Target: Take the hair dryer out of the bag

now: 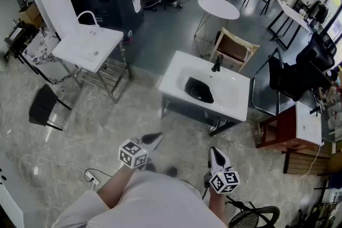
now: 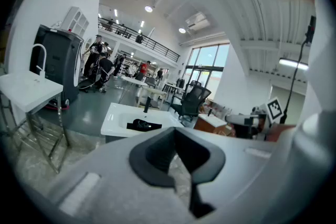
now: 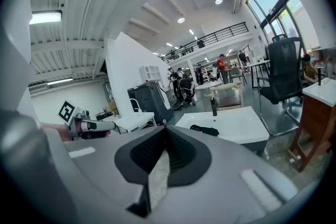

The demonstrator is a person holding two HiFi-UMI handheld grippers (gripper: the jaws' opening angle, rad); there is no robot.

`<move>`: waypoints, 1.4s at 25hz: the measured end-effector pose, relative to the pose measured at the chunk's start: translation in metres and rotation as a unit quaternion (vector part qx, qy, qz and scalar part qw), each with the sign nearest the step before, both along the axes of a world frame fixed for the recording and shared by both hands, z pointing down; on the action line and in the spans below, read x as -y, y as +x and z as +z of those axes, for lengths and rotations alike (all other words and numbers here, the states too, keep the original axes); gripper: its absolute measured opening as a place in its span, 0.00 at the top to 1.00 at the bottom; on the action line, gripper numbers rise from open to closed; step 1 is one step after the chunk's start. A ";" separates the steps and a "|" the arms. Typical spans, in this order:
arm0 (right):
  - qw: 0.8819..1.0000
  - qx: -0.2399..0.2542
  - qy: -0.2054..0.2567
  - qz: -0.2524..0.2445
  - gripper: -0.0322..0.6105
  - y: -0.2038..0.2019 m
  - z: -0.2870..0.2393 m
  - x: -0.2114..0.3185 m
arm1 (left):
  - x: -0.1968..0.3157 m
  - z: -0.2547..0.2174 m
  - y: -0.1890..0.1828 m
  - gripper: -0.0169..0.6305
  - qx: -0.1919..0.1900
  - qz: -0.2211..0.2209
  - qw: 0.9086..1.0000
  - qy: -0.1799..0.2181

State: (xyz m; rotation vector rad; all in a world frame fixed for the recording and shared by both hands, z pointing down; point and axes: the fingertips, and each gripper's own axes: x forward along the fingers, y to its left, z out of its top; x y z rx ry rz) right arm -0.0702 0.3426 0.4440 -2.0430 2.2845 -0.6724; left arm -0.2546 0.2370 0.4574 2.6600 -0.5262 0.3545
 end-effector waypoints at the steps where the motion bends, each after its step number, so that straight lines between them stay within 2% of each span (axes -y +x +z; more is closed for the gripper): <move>1: 1.000 0.001 0.001 0.000 0.94 0.001 0.000 0.000 | 0.000 0.000 0.001 0.97 0.001 -0.001 1.000 -0.001; 14: 1.000 0.005 0.004 -0.009 0.94 0.017 0.001 0.005 | 0.002 0.004 0.019 0.97 0.009 -0.003 1.000 -0.004; 25: 0.999 0.028 -0.013 -0.012 0.94 0.052 0.018 -0.014 | -0.018 0.013 0.041 0.97 0.008 -0.016 1.000 -0.024; 35: 0.999 0.033 -0.024 -0.036 0.94 0.075 0.037 -0.026 | -0.031 0.021 0.055 0.97 -0.006 -0.052 0.998 -0.036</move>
